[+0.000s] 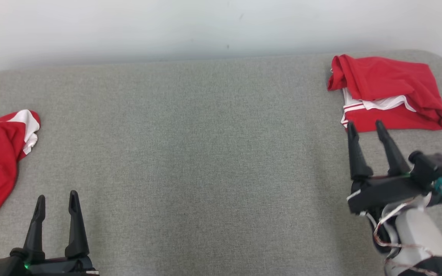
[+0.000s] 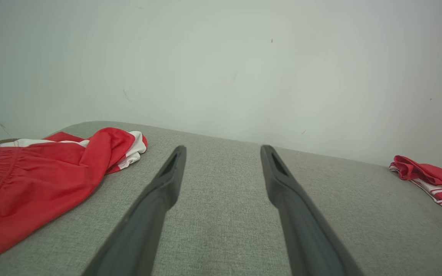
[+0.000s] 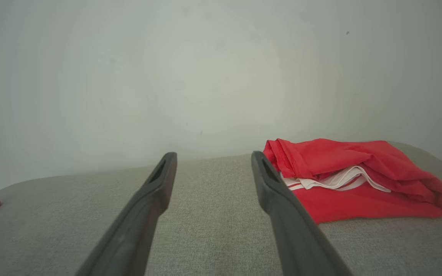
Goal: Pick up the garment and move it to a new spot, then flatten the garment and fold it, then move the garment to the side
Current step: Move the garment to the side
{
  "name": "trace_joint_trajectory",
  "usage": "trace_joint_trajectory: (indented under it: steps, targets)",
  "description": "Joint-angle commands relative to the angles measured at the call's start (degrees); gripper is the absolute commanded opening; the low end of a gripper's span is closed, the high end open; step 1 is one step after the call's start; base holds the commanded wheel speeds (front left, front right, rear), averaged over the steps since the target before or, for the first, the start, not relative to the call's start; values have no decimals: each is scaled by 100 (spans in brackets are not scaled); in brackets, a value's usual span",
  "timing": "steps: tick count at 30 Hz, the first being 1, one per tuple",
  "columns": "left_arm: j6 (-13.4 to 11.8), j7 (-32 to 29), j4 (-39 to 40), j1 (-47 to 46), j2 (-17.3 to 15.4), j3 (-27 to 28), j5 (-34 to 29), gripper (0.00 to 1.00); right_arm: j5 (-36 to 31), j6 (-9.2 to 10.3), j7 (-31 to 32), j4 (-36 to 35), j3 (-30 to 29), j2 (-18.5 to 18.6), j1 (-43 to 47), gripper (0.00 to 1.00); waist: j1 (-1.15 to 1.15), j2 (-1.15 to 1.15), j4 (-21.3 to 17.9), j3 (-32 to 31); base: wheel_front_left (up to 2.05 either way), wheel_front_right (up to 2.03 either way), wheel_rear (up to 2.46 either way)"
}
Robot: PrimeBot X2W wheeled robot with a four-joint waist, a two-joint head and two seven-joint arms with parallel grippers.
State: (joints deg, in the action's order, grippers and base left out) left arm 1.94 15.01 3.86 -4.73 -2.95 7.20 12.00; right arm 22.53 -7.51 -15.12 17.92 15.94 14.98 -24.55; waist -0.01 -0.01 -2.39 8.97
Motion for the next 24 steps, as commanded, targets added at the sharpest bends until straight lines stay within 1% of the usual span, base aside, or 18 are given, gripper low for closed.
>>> trace_joint_trajectory:
  steps: [1,5,10,12,14,19,21,24]
  targets:
    - [-7,24,-30,53,3,-24,58,100,-107,4,-4,-162,-56,-100,165,100,1,1,-1,-44,0,0,0]
    - [-46,24,-100,-18,3,-115,137,100,-297,4,-3,-480,-237,-340,524,100,1,1,53,-93,0,0,0]
    - [-95,24,-246,38,3,-243,151,100,-777,4,-3,-733,-371,-567,973,100,1,1,148,-247,0,0,0]
    - [-97,24,-289,86,4,-280,157,100,-799,4,-3,-825,-394,-718,1176,100,1,1,187,-316,0,0,0]
    - [-142,24,-321,148,2,-272,139,100,-878,4,-4,-889,-406,-754,1324,100,1,1,193,-377,0,0,0]
    - [-144,24,-443,227,4,-329,104,100,-1114,4,-3,-919,-486,-904,1678,100,1,1,246,-548,0,0,0]
    - [-156,24,-507,277,5,-355,106,100,-1276,4,-3,-920,-635,-940,1819,100,1,1,285,-629,0,0,0]
    - [-177,24,-544,285,4,-359,74,100,-1293,4,-3,-931,-698,-1039,1913,100,1,1,301,-667,0,0,0]
